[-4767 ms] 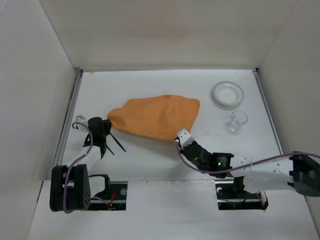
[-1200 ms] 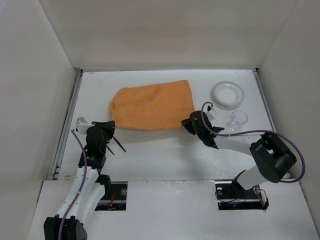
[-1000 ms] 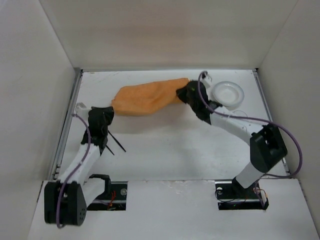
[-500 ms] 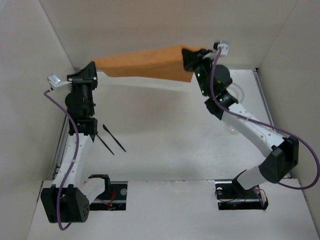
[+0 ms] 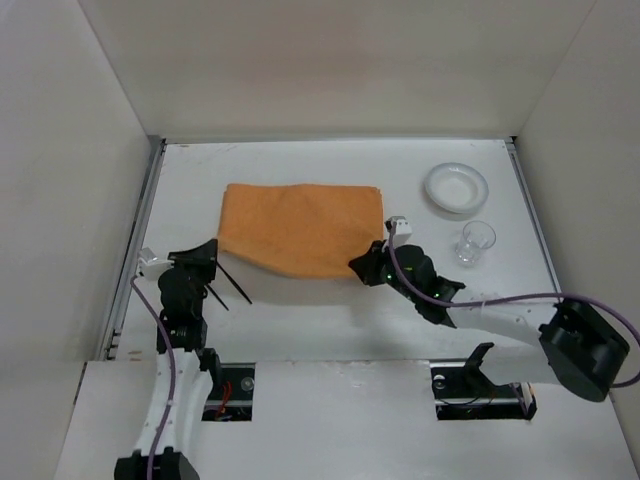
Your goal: Set the dinner table for one person
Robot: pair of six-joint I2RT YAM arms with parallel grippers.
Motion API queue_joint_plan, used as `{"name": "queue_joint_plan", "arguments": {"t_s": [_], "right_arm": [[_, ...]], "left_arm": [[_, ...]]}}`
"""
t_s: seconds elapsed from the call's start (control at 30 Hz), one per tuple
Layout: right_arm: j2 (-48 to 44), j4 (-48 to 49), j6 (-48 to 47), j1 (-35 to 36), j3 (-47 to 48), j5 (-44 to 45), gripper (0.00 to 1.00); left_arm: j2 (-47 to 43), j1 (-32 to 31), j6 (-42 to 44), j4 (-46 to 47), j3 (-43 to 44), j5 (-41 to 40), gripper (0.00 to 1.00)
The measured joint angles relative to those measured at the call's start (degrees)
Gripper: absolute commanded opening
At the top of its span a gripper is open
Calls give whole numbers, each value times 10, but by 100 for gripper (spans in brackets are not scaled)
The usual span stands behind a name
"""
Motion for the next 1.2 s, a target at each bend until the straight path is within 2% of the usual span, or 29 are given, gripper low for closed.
{"name": "queue_joint_plan", "arguments": {"t_s": [0.07,0.13,0.23,0.33,0.43,0.57,0.63,0.67,0.73,0.77,0.83,0.97,1.07,1.2], "right_arm": [[-32,-10,16,0,4,-3,7],[-43,-37,25,-12,24,-5,7],[-20,-92,31,-53,105,-12,6],[56,-124,26,-103,245,-23,4],[189,-158,13,-156,455,-38,2],[355,-223,-18,-211,752,-43,2],[384,-237,-40,-229,829,-43,2],[383,-238,-51,-234,837,-44,2],[354,-216,-79,-236,808,-45,2],[325,-192,-91,-233,763,-47,3],[242,-130,-108,-219,610,-49,3],[115,-15,-101,-162,299,-49,3],[114,16,-83,-109,151,-54,4],[126,-8,-55,-71,69,-62,5]], "left_arm": [[-45,0,9,-27,10,0,0],[-38,0,16,-40,27,-2,0],[39,-2,20,-33,66,-7,0],[170,-18,17,-1,144,-32,0],[322,-36,18,27,271,-61,0],[516,-41,24,35,531,-56,0],[562,-41,29,45,629,-45,0],[564,-41,37,50,647,-40,0],[540,-45,46,70,639,-33,0],[516,-46,51,91,610,-30,0],[449,-50,56,139,507,-28,0],[304,-65,51,213,229,-52,1],[279,-74,40,201,87,-58,1],[234,-65,34,143,-7,-56,1]]}}
